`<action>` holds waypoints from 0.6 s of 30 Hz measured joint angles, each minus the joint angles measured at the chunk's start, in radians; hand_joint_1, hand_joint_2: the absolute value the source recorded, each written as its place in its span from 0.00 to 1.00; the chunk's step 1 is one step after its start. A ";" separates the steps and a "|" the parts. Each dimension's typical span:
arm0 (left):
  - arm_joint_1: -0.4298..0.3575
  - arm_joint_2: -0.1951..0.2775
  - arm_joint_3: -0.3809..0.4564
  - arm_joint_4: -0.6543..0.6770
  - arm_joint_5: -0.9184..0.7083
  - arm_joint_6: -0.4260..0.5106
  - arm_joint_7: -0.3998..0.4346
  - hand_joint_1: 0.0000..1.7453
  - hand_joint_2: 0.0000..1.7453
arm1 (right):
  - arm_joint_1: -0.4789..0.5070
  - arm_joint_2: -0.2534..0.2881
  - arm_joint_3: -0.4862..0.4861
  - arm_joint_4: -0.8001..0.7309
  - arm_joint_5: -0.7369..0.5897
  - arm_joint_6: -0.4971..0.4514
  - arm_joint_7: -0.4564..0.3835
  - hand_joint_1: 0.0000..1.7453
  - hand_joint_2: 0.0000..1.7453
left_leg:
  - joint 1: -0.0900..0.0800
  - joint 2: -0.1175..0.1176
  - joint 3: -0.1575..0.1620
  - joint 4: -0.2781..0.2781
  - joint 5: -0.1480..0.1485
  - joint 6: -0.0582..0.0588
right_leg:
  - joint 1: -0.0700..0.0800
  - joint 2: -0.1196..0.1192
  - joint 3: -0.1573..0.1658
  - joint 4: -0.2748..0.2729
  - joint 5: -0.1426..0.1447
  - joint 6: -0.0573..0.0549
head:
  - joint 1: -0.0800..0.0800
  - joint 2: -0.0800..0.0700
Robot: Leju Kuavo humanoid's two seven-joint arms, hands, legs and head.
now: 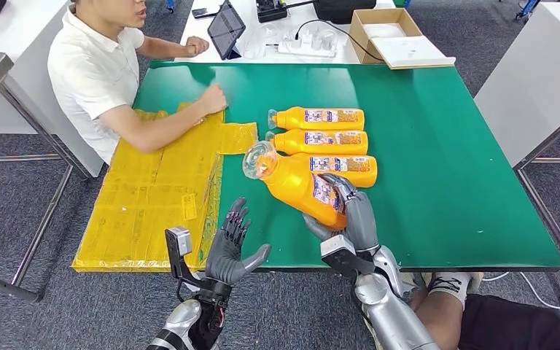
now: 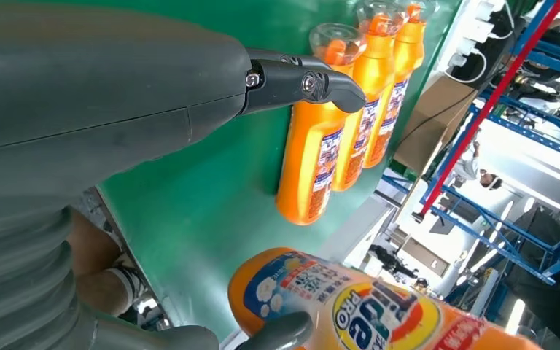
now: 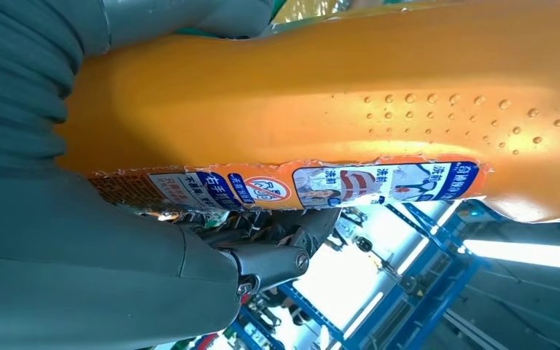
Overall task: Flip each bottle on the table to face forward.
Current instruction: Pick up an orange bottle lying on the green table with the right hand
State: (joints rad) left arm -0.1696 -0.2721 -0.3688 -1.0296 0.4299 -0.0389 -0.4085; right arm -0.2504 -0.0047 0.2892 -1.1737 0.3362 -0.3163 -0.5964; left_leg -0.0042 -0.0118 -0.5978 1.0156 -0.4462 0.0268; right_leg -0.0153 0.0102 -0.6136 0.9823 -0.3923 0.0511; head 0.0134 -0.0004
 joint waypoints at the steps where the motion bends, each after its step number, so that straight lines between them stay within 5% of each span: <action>1: 0.000 0.000 -0.002 0.000 0.009 -0.003 0.005 0.00 1.00 | 0.000 0.000 0.000 -0.002 -0.002 -0.002 -0.003 0.98 1.00 | 0.000 0.000 0.000 0.000 0.000 0.000 | 0.000 0.000 0.000 0.000 0.000 0.000 | 0.000 0.000; 6: 0.002 0.007 -0.016 -0.017 0.040 -0.011 0.011 0.00 1.00 | 0.000 0.005 -0.001 -0.005 -0.012 -0.012 -0.005 0.97 1.00 | 0.000 0.000 0.000 0.000 0.000 0.000 | 0.000 0.000 0.000 0.000 0.000 0.000 | 0.000 0.000; 12: 0.026 0.018 -0.039 -0.093 -0.041 -0.022 -0.087 0.00 1.00 | -0.001 0.009 -0.008 0.006 0.005 0.024 -0.005 0.98 1.00 | 0.000 0.000 0.000 0.000 0.000 0.000 | 0.000 0.000 0.000 0.000 0.000 0.000 | 0.000 0.000; 18: 0.036 0.009 -0.044 -0.175 -0.117 0.076 -0.139 0.00 1.00 | 0.044 0.098 0.120 0.103 0.066 0.052 -0.044 1.00 1.00 | 0.003 -0.001 -0.001 0.000 0.000 -0.001 | 0.002 -0.001 -0.001 0.000 -0.001 -0.001 | 0.000 0.000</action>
State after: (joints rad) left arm -0.1341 -0.2627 -0.4130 -1.2049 0.3128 0.0375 -0.5474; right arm -0.2062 0.0935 0.4090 -1.0704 0.4025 -0.2642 -0.6409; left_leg -0.0017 -0.0131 -0.5987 1.0155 -0.4464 0.0260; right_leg -0.0132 0.0092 -0.6150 0.9824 -0.3931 0.0503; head 0.0132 -0.0004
